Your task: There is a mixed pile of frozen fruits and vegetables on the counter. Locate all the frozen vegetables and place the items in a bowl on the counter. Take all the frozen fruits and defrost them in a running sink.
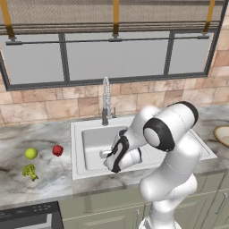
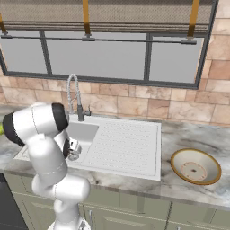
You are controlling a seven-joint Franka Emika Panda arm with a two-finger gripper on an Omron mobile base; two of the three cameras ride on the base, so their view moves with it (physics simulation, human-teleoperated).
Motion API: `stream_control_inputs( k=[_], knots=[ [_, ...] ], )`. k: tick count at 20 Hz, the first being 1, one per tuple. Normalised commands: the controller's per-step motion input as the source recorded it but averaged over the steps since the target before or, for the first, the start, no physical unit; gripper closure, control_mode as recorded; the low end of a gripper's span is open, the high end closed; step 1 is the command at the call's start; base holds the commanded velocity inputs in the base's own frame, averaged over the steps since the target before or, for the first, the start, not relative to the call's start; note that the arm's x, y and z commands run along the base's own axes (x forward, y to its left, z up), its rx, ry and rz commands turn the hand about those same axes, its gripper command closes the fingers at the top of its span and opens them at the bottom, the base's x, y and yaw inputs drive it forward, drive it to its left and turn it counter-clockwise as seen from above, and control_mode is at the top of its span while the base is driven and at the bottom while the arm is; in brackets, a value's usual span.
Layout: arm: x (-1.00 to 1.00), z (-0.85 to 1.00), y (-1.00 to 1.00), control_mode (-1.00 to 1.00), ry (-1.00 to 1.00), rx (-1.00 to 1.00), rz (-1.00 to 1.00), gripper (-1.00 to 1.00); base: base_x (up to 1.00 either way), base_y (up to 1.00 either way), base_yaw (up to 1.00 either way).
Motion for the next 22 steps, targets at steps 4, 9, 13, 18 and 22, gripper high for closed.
stream_control_inputs(
  k=[4, 9, 13, 18, 22],
  knots=[
    [0.25, -0.14, 0.0, -1.0, 0.0, 0.0, 0.0, 1.0, 0.0, 0.0, 0.0],
    [0.3, -0.13, 0.08, -1.0, 0.0, 0.0, 0.0, 1.0, 0.0, 0.0, 0.0],
    [0.29, -0.15, 0.12, -1.0, 0.0, 0.0, 0.0, 1.0, 0.0, 0.0, 0.0],
    [0.25, -0.21, 0.15, -1.0, 0.0, 0.0, 0.0, 1.0, 0.0, 0.0, 0.0],
    [0.21, -0.27, 0.16, -1.0, 0.0, 0.0, 0.0, 1.0, 0.0, 0.0, 0.0]
  ],
)
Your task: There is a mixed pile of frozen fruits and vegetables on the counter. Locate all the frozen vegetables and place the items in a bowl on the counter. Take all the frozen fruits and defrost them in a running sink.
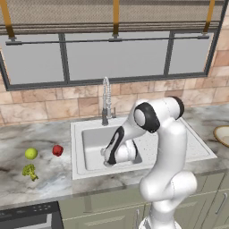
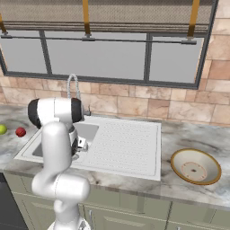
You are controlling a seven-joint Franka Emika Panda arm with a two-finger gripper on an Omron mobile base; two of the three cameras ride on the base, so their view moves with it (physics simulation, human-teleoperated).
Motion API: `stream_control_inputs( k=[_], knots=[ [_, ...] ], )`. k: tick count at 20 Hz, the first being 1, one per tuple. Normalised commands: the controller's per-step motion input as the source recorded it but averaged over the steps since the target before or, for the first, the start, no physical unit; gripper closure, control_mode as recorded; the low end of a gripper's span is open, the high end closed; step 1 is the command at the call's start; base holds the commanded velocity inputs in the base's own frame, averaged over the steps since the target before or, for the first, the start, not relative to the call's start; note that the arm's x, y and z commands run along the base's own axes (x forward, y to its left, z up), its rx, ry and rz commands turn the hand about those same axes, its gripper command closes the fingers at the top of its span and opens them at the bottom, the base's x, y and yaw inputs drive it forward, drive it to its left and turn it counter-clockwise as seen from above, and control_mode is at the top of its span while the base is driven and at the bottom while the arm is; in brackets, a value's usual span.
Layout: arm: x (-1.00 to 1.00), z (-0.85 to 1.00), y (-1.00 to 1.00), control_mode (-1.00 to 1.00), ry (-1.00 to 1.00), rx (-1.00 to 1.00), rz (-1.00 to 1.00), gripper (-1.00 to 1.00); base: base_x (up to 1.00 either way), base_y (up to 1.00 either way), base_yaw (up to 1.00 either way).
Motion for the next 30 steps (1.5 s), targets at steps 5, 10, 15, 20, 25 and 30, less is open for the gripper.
stream_control_inputs(
  k=[5, 10, 15, 20, 25, 30],
  knots=[
    [0.22, -0.36, 0.21, -1.0, 0.0, 0.0, 0.0, 1.0, 0.0, 0.0, 0.0],
    [0.23, -0.27, 0.16, -1.0, 0.0, 0.0, 0.0, 1.0, 0.0, 0.0, 0.0],
    [0.23, -0.24, 0.1, -1.0, 0.0, 0.0, 0.0, 1.0, 0.0, 0.0, 0.0],
    [0.17, -0.36, 0.08, -1.0, 0.0, 0.0, 0.0, 1.0, 0.0, 0.0, 0.0],
    [0.18, -0.34, 0.03, -1.0, 0.0, 0.0, 0.0, 1.0, 0.0, 0.0, 0.0],
    [0.16, -0.17, 0.02, -1.0, 0.0, 0.0, 0.0, -1.0, 0.0, 0.0, 0.0]
  ],
)
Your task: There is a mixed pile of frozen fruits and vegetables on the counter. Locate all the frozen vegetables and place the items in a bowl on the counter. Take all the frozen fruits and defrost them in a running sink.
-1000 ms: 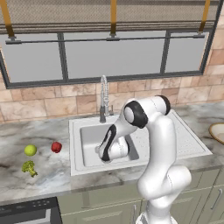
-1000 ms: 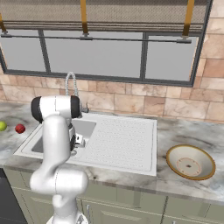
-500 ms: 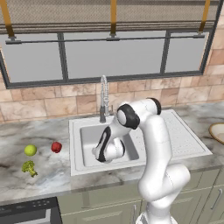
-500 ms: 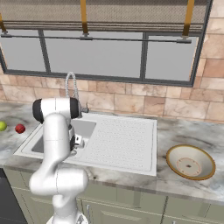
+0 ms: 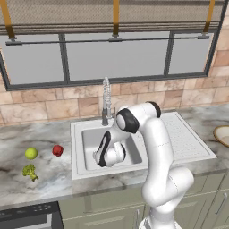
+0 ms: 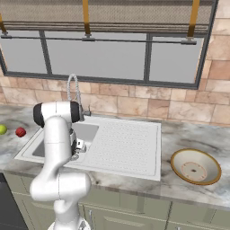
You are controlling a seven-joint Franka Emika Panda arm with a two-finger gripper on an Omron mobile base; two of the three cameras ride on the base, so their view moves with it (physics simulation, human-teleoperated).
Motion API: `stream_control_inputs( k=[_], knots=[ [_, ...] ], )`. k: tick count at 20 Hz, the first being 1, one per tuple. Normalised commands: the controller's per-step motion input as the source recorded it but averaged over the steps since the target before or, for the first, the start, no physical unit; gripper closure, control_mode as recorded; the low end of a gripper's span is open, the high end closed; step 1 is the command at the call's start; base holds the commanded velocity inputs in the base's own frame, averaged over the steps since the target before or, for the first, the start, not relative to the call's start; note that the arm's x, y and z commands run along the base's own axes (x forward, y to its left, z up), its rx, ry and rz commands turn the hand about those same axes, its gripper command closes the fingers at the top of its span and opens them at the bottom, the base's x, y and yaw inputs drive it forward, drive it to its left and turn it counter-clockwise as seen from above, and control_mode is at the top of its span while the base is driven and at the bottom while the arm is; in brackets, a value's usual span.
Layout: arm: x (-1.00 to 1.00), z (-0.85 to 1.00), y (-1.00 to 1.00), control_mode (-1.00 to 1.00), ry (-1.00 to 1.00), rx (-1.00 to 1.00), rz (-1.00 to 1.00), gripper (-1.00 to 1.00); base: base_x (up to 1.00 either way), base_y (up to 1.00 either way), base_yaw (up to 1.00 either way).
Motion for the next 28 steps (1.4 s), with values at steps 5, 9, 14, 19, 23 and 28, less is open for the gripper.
stream_control_inputs(
  k=[5, 9, 14, 19, 23, 28],
  knots=[
    [0.02, -0.01, 0.0, -1.0, -0.02, 0.0, 0.0, -1.0, 0.0, 0.0, 0.0],
    [-0.01, 0.03, 0.0, -1.0, -0.06, 0.0, 0.0, -1.0, 0.0, 0.0, 0.0],
    [-0.11, 0.17, 0.0, -1.0, -0.09, 0.0, 0.0, -1.0, 0.0, 0.0, 0.0],
    [-0.19, 0.22, -0.01, -1.0, -0.12, 0.0, 0.0, -1.0, 0.0, 0.0, 0.0],
    [-0.21, 0.32, -0.01, -1.0, -0.14, 0.0, 0.0, -1.0, 0.0, 0.0, 0.0],
    [-0.2, 0.37, 0.0, -1.0, -0.14, 0.0, 0.0, -1.0, 0.0, 0.0, 0.0]
  ],
)
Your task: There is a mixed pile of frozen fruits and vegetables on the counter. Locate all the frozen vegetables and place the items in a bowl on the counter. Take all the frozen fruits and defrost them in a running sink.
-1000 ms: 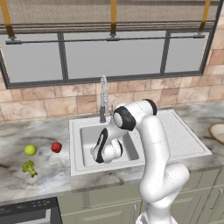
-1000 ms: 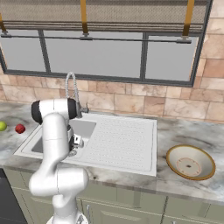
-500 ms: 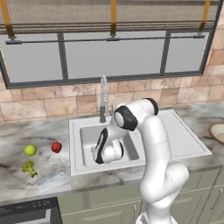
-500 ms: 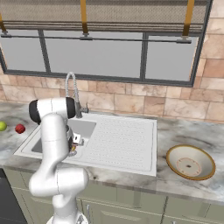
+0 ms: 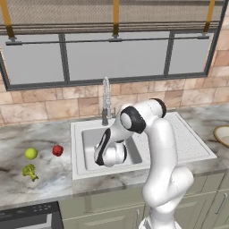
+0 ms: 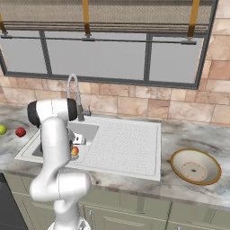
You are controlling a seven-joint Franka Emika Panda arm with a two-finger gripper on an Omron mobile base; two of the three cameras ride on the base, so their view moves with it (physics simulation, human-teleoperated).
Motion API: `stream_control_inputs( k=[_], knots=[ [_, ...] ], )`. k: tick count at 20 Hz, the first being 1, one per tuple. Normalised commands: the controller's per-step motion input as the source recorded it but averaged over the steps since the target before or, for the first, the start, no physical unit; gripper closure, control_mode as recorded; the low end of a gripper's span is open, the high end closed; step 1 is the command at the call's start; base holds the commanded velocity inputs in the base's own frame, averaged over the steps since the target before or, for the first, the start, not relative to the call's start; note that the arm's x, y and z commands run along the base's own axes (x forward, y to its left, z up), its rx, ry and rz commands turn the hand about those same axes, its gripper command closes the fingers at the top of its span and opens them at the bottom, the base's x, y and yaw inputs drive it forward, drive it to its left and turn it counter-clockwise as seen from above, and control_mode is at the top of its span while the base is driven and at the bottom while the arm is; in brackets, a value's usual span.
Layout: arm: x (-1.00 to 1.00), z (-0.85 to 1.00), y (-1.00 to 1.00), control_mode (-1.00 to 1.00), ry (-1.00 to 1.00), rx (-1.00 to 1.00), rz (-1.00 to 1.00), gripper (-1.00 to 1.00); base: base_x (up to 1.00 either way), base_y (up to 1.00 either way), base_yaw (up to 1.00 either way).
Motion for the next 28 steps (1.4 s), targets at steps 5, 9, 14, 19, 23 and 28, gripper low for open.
stream_control_inputs(
  k=[5, 9, 14, 19, 23, 28],
  knots=[
    [-0.23, 0.36, -0.01, -1.0, -0.13, 0.0, 0.0, -1.0, 0.0, 0.0, 0.0],
    [-0.28, 0.34, -0.01, -1.0, -0.12, 0.0, 0.0, -1.0, 0.0, 0.0, 0.0],
    [-0.33, 0.31, 0.0, -1.0, -0.12, 0.0, 0.0, -1.0, 0.0, 0.0, 0.0],
    [-0.4, 0.36, 0.0, -1.0, -0.13, 0.0, 0.0, -1.0, 0.0, 0.0, 0.0],
    [-0.48, 0.4, 0.0, -1.0, -0.14, 0.0, 0.0, -1.0, 0.0, 0.0, 0.0],
    [-0.54, 0.42, -0.02, -1.0, -0.12, 0.0, 0.0, -1.0, 0.0, 0.0, 0.0]
  ],
)
